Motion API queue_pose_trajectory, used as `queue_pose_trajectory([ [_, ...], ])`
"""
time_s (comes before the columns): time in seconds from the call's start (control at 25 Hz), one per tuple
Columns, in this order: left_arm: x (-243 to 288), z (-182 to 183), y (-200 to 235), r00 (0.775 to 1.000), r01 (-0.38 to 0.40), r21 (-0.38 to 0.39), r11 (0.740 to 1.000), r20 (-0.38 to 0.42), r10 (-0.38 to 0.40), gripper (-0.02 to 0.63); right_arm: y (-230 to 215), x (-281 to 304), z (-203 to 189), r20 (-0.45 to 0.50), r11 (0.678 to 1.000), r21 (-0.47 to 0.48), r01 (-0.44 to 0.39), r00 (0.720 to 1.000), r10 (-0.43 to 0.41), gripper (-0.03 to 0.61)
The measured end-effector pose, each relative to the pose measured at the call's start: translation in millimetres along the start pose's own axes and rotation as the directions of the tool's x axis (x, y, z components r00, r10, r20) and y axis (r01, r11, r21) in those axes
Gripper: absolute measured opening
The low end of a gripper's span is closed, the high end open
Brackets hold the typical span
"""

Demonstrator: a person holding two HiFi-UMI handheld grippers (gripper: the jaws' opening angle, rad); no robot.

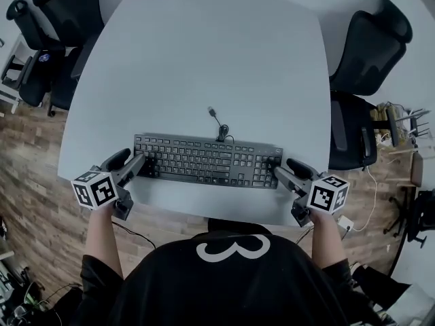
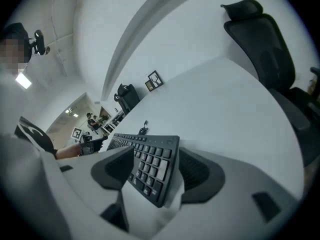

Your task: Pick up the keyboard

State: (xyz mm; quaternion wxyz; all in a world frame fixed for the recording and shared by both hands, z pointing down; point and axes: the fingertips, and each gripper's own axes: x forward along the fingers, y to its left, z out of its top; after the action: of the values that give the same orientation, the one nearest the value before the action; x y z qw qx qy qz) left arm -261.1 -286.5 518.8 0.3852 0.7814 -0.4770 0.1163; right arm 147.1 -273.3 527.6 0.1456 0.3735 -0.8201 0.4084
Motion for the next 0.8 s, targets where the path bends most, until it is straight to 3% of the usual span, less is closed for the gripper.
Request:
queue_pose_trajectory([
  [0.16, 14.8, -4.4, 26.1, 0.998, 0.009, -0.059, 0.998, -0.054, -0.012, 0.256, -4.0, 9.0, -3.7, -0.025, 0.998, 0.052, -0.019, 0.999, 0.021, 0.268],
  [0.4, 31.0, -11.3, 30.3, 0.987, 0.048, -0.068, 0.997, -0.153, -0.058, 0.256, -8.5, 16.2, -10.6, -0.057, 0.992, 0.119, -0.038, 0.997, 0.045, 0.268],
  [0.8, 44.4, -15.7, 26.5, 0.974, 0.089, -0.092, 0.992, -0.198, -0.106, 0.256, -10.0, 28.8, -19.4, -0.098, 0.982, 0.187, -0.034, 0.994, 0.053, 0.268],
])
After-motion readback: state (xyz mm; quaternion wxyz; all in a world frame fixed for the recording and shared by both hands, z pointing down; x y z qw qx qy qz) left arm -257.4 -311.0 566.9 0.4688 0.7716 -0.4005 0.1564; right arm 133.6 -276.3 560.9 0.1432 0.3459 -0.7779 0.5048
